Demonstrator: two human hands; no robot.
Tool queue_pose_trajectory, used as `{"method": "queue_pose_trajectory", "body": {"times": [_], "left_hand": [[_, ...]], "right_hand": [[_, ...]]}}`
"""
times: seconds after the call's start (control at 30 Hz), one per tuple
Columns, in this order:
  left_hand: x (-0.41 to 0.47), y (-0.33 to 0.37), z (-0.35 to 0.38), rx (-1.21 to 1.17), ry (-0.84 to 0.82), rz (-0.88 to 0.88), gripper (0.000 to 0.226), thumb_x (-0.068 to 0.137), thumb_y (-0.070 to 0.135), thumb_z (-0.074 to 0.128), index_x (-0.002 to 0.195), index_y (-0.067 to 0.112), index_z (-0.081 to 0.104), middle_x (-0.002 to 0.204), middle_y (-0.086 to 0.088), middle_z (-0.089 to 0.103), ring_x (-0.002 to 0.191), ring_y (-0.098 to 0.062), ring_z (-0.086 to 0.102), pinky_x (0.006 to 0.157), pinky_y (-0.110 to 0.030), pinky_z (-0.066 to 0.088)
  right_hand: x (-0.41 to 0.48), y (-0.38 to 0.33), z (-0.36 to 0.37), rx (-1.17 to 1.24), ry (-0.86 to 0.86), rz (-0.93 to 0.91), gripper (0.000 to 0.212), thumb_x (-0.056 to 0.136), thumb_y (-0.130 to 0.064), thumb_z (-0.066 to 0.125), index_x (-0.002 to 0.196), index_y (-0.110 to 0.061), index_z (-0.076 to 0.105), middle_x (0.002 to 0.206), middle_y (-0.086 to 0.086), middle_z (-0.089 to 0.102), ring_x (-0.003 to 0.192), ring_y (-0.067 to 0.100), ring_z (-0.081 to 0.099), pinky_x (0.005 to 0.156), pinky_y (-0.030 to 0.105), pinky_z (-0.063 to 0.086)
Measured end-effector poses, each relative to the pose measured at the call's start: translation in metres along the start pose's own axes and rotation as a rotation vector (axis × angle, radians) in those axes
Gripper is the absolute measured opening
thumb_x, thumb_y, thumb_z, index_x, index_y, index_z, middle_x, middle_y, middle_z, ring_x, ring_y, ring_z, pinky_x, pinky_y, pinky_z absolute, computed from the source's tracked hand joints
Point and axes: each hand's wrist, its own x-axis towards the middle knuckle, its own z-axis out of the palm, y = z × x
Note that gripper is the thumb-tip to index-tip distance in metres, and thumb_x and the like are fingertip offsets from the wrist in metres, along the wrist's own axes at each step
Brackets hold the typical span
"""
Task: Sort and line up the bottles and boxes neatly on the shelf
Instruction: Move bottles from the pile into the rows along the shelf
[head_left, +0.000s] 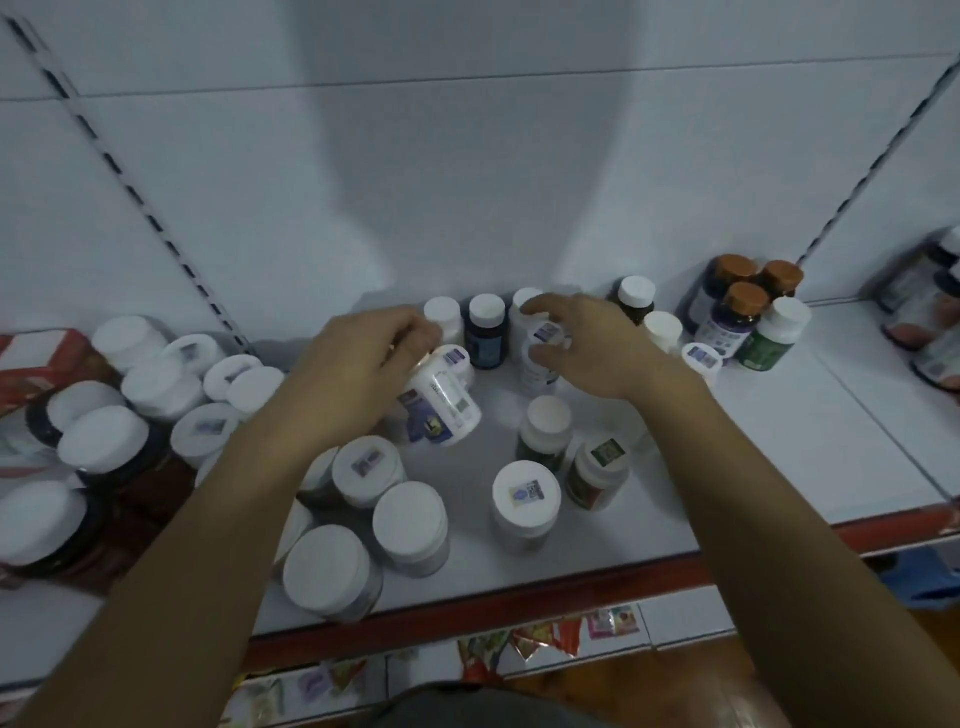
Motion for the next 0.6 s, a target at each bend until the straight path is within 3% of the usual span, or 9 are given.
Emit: {"method": "queue_pose_trajectory", "body": {"times": [0.13,0.23,0.37,0.5,0.6], "left_hand": [[-0.003,-0.003,-0.006,-0.085,0.180,-0.151,0.048,0.106,0.048,0.037,0.088,0.013,0.066,0.076,0.000,0.066,0.074,-0.019,0.062,0.067,-0.037,0.044],[-0.004,0.001,-0.009,-0.104,0.233,-0.194,0.051,0.103,0.054,0.040,0.076,0.015,0.059,0.068,0.001,0.061,0.066,-0.015,0.057,0.061,-0.031,0.041],[-0.006,0.009,-0.005,-0.103,0.167,-0.177,0.043,0.100,0.056,0.046,0.076,0.023,0.059,0.066,0.008,0.059,0.063,-0.010,0.056,0.057,-0.029,0.036],[-0.004,0.009,0.004,-0.127,0.104,-0.138,0.031,0.099,0.052,0.054,0.081,0.028,0.065,0.081,0.010,0.067,0.071,-0.008,0.061,0.060,-0.030,0.041],[0.000,0.013,0.017,-0.076,0.033,-0.127,0.024,0.099,0.047,0.057,0.088,0.027,0.066,0.089,0.006,0.068,0.079,-0.008,0.060,0.068,-0.032,0.046]], "right_hand": [[0.005,0.002,0.005,0.040,0.016,-0.005,0.053,0.087,-0.028,0.075,0.135,-0.028,0.054,0.112,0.002,0.062,0.095,0.023,0.060,0.079,0.029,0.043],[-0.003,0.000,0.008,0.008,0.021,-0.017,0.058,0.085,-0.040,0.077,0.135,-0.028,0.050,0.099,-0.002,0.056,0.089,0.023,0.056,0.076,0.031,0.041],[-0.013,-0.001,0.003,0.062,0.144,0.021,0.035,0.094,-0.035,0.067,0.124,-0.018,0.061,0.094,0.004,0.060,0.086,0.025,0.058,0.070,0.028,0.038],[-0.030,0.001,-0.013,0.151,0.319,0.062,0.023,0.100,-0.036,0.056,0.108,-0.018,0.067,0.090,0.001,0.066,0.077,0.016,0.059,0.062,0.017,0.039],[-0.043,0.007,-0.018,0.197,0.361,0.124,0.032,0.099,-0.046,0.054,0.096,-0.016,0.063,0.087,0.003,0.068,0.077,0.022,0.064,0.069,0.035,0.049]]}}
